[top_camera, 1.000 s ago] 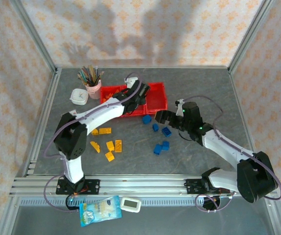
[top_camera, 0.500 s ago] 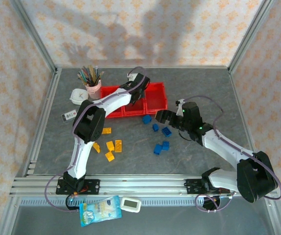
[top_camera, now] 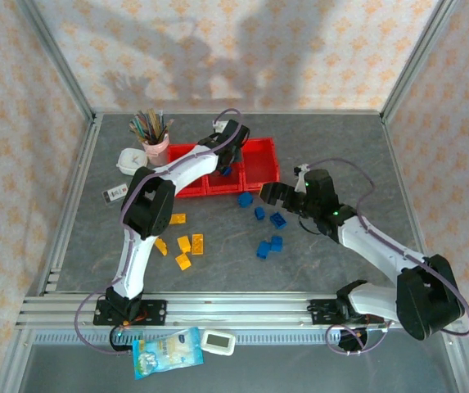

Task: Sort the legos into containers by color
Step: Place the lego in the container, then pick up the lego from the center of the table.

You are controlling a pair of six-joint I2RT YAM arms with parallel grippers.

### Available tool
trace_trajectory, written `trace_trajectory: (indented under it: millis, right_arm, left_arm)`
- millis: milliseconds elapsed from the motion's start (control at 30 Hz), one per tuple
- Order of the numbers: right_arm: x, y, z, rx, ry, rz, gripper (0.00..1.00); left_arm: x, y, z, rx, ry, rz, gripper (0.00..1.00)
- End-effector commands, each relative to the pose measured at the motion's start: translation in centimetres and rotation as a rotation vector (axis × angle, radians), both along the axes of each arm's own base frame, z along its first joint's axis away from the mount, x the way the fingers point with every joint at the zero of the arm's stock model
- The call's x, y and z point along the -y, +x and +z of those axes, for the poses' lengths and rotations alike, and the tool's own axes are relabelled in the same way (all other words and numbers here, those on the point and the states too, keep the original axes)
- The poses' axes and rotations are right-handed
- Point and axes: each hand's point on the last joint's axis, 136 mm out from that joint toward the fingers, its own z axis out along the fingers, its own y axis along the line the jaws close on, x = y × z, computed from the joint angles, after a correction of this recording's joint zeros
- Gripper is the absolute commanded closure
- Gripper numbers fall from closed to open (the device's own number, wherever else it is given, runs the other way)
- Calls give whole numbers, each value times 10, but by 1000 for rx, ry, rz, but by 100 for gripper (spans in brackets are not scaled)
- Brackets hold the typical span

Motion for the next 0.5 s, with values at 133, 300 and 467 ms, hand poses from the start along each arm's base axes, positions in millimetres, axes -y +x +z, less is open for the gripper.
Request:
trace_trajectory:
  millis: [133, 300, 467]
  right_arm:
    - [8, 1, 9, 45, 1, -24, 0]
    - [16, -2, -12, 12, -11, -38, 0]
    - [22, -2, -20, -1, -13, -51, 0]
  left_arm:
    - [7, -38, 48, 8, -94, -51, 51]
    - [23, -86, 65, 32, -138, -87, 46]
    - [48, -134, 60, 20, -188, -116, 42]
